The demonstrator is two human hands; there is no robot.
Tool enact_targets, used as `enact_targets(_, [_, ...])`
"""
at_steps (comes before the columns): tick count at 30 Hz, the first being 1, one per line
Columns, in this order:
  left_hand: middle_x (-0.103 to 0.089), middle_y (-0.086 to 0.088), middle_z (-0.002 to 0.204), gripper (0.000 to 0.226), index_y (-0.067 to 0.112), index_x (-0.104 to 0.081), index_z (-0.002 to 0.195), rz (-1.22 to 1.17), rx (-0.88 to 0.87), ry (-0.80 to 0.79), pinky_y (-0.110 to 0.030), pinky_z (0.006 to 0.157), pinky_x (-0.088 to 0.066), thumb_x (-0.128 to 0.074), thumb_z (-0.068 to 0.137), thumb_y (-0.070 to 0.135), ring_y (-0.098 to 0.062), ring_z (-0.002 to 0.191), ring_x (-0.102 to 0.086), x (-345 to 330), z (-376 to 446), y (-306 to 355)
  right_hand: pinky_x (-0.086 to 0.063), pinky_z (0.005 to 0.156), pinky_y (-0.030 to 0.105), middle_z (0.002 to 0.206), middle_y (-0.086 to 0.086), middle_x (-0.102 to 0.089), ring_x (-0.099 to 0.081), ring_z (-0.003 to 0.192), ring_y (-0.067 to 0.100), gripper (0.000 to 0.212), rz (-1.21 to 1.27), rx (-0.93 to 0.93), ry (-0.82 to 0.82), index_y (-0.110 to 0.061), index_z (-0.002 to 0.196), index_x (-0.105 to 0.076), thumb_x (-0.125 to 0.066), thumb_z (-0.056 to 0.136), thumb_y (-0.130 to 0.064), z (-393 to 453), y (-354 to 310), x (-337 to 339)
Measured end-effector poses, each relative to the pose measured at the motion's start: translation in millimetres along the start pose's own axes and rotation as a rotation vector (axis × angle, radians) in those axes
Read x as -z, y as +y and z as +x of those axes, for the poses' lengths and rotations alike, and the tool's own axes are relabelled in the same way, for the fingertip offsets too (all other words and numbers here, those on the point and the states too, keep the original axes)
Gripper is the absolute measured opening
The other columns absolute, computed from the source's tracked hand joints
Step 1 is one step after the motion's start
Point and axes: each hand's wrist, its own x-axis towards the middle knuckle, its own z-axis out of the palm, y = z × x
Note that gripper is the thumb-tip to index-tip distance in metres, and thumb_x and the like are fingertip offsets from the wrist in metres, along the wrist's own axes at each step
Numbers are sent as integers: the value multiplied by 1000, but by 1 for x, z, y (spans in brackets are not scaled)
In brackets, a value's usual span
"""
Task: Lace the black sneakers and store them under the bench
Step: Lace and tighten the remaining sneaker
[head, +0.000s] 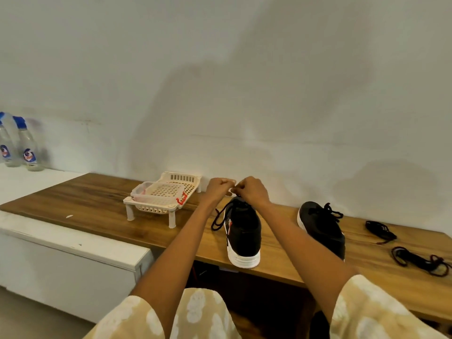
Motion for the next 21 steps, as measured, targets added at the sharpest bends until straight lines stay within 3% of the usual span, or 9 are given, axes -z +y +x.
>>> enact_targets(3, [-69, -18, 107, 20, -2, -69, 106, -19, -46, -2, -23, 83, -53, -56, 92, 5, -25, 97, -67, -13, -8, -10, -38, 60, 29, 70, 8, -60, -58, 69, 26, 23, -35, -31, 41, -10, 77, -69, -58, 89, -26, -9, 5, -6])
enact_targets(7, [-69, -22, 103, 20, -5, -68, 105, -121, 8, 24, -15, 71, -55, -60, 89, 4, -27, 89, -68, -22, -16, -15, -35, 58, 25, 75, 8, -65, -54, 66, 19, 22, 9, -32, 83, -11, 84, -73, -56, 91, -23, -21, 16, -8])
enact_targets(10, [-73, -10, 92, 13, 7, -74, 93, 29, -26, 91, -33, 84, -56, -63, 88, 12, -18, 82, -68, -30, -12, -20, -36, 57, 23, 83, 9, -68, -55, 70, 18, 22, 21, -28, 84, -10, 93, -73, -56, 92, -24, -27, 21, -8])
enact_targets(12, [-72, -2, 90, 13, 14, -72, 90, 68, -37, 185, -38, 86, -55, -60, 91, 18, -17, 87, -67, -35, -12, -17, -48, 72, 30, 104, 10, -67, -61, 90, 22, 28, 0, -15, 51, -11, 108, -69, -61, 89, -29, -25, 23, -6])
enact_targets(15, [-68, 1, 82, 14, 15, -63, 94, -13, -10, 336, -38, 82, -54, -53, 95, 24, -17, 82, -64, -37, -14, -10, -47, 94, 37, 127, 14, -51, -54, 115, 29, 57, -75, -121, -121, -6, 129, -51, -71, 82, -32, -20, 30, 2])
enact_targets(18, [-69, -9, 95, 24, 8, -67, 104, 63, -25, 394, -27, 74, -47, -54, 95, 26, -18, 84, -61, -32, -16, -7, -52, 88, 37, 112, 17, -65, -63, 95, 26, 36, -87, -200, -211, 0, 113, -62, -68, 85, -23, -22, 42, 9])
enact_targets(21, [-69, -13, 106, 25, 4, -69, 109, 179, -93, 278, -30, 83, -48, -54, 96, 19, -25, 99, -63, -29, -13, -6, -56, 83, 34, 96, 20, -71, -68, 79, 24, 23, 59, -224, -139, 1, 99, -70, -66, 86, -17, -24, 54, 10])
